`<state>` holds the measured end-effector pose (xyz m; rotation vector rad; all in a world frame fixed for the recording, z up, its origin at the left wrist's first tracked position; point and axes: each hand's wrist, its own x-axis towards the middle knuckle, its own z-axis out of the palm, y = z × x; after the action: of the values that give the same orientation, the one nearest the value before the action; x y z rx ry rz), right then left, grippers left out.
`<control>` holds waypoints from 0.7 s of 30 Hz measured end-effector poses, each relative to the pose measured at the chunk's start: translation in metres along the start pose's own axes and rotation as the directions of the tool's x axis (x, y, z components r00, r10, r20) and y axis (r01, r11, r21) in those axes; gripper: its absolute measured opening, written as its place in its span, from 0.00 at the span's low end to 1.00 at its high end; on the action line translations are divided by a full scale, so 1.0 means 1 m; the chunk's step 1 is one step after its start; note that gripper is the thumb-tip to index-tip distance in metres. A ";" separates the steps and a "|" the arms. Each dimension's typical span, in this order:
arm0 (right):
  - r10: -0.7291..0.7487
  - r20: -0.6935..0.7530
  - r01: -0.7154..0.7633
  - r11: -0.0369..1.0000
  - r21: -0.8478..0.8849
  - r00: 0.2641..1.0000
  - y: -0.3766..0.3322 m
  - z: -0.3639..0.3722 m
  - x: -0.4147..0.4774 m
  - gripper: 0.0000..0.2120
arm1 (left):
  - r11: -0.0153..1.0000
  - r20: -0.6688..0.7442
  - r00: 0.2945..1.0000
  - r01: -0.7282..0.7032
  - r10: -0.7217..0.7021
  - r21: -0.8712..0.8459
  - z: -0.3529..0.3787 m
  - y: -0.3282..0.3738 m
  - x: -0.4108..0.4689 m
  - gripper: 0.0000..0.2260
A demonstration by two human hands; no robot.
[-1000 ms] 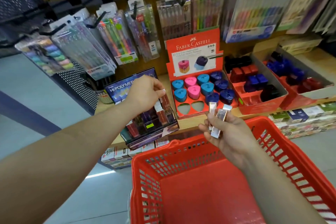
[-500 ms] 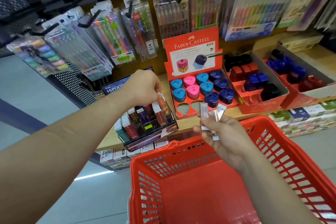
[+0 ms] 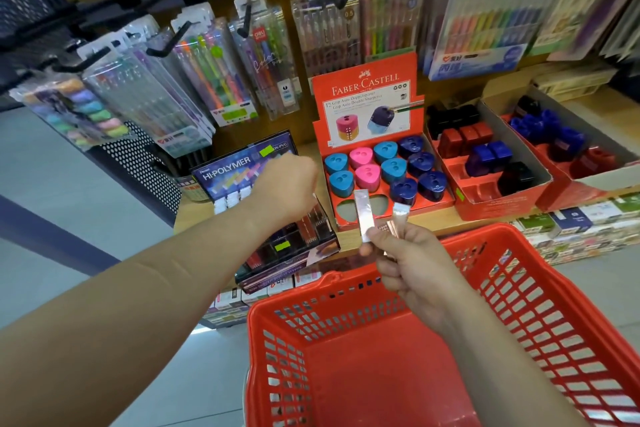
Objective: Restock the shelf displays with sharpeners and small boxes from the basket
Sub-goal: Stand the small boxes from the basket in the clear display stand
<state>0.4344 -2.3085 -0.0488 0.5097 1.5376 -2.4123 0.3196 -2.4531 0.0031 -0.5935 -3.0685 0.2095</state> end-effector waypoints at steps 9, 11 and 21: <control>-0.035 -0.026 0.041 0.966 0.255 0.999 0.001 0.009 0.001 0.05 | 0.465 0.505 0.807 0.336 0.306 -0.819 -0.033 0.012 -0.007 0.10; -0.031 -0.031 0.038 0.965 0.259 0.999 0.001 0.011 0.002 0.05 | 0.475 0.443 0.849 0.274 0.290 -0.836 -0.027 0.018 -0.011 0.09; 0.030 -0.033 -0.015 0.928 0.372 0.999 -0.005 0.010 0.001 0.08 | 0.892 0.084 0.995 -0.007 0.050 -0.452 -0.054 -0.044 0.008 0.05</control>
<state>0.4300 -2.3156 -0.0406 0.6416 1.0753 -2.7012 0.2981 -2.4836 0.0623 -0.6531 -3.2091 -0.5095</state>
